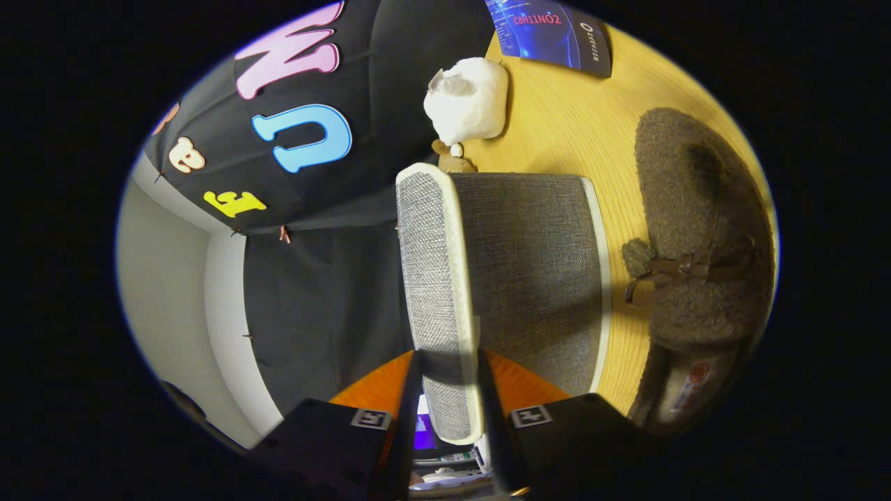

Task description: Open the storage box then place both shoes into the box .Put the left shoe in first, then the right shoe, with the right side of both shoes facing outward in a uniform manner.

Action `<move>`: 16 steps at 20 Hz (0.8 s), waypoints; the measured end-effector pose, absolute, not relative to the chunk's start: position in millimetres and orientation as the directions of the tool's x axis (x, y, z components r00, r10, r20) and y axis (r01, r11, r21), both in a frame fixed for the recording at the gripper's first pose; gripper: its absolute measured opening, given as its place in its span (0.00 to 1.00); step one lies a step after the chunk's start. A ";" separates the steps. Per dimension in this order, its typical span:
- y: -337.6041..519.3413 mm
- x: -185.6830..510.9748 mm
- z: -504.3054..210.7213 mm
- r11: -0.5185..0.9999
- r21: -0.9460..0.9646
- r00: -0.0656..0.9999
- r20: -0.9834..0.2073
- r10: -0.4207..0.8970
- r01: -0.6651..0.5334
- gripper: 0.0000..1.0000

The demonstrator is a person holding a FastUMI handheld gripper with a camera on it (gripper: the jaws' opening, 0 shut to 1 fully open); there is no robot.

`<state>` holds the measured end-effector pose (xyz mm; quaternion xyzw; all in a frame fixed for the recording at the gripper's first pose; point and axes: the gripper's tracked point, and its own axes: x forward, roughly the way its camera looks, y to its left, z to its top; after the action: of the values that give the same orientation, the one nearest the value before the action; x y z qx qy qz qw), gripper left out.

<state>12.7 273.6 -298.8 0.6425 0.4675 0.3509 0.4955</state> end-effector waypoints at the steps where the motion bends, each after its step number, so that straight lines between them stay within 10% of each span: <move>1: 269.3 13.9 -293.5 -0.081 0.969 0.328 0.000 0.945 0.235 0.30; 4: 264.6 16.4 -282.0 -0.075 0.981 0.355 0.006 0.935 0.181 0.06; 16: 285.7 39.7 -179.2 -0.076 0.996 0.395 0.055 0.917 0.038 0.05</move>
<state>39.7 285.7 -179.2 0.6198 0.3854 0.3925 0.5597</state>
